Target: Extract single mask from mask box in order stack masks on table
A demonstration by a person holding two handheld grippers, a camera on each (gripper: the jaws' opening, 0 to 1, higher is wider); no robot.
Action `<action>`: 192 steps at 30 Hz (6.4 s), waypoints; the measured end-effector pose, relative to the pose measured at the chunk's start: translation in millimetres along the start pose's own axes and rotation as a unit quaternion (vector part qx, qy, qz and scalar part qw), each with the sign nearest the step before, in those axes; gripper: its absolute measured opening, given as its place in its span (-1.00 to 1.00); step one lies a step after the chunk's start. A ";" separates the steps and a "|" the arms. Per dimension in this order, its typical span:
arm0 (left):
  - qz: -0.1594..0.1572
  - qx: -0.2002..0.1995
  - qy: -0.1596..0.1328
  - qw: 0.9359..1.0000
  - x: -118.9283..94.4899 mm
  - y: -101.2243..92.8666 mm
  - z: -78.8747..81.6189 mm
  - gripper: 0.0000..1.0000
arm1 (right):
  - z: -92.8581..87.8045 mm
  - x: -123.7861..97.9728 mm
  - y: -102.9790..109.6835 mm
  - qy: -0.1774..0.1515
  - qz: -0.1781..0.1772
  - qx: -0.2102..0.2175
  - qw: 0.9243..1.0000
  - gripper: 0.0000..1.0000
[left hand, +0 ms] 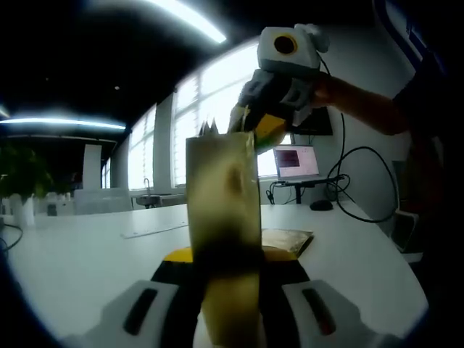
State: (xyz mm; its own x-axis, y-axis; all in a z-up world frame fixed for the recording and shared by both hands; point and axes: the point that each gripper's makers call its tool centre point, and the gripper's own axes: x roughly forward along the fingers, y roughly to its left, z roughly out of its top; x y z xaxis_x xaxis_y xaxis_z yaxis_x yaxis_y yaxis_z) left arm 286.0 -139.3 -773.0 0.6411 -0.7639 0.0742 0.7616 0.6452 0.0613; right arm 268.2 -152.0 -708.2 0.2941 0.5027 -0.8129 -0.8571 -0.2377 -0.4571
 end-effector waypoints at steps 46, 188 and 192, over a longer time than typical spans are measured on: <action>-0.003 0.002 0.005 1.000 0.8 0.7 -0.6 -0.35 | 6.4 -38.3 -12.5 -0.084 -0.048 0.052 0.994 -1.00; -0.005 -0.026 -0.039 0.999 -7.7 0.3 20.6 -0.39 | -186.5 -122.1 -39.3 -0.036 -0.430 0.314 0.846 -1.00; -0.005 -0.025 -0.038 0.999 -7.7 1.7 19.9 -0.39 | -186.7 -109.8 -40.2 -0.029 -0.429 0.308 0.849 -1.00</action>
State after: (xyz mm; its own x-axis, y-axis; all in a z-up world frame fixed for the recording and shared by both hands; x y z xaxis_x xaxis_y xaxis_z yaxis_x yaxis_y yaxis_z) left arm 280.5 -132.0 -753.6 0.6264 -0.7649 0.1500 0.7724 0.6350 0.0121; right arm 349.3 -352.9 -668.0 0.9158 0.3155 -0.2485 -0.4015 0.7069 -0.5823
